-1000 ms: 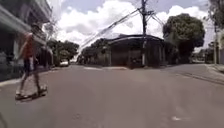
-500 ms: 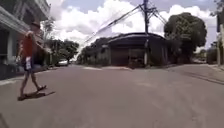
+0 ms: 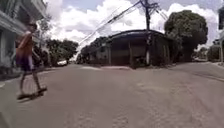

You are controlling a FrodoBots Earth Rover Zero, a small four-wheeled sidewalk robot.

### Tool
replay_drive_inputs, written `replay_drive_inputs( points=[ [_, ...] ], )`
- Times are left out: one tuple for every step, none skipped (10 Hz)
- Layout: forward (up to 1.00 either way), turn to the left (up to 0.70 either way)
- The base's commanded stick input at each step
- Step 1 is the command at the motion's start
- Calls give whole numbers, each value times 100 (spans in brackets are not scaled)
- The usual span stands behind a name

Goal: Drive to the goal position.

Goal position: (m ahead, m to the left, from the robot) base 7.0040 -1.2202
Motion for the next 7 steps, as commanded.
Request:
replay_drive_inputs(
  points=[
    [100, 0],
    [100, 0],
    [100, 0],
    [100, 0],
    [100, 0],
    [100, 0],
    [100, 0]
  ],
)
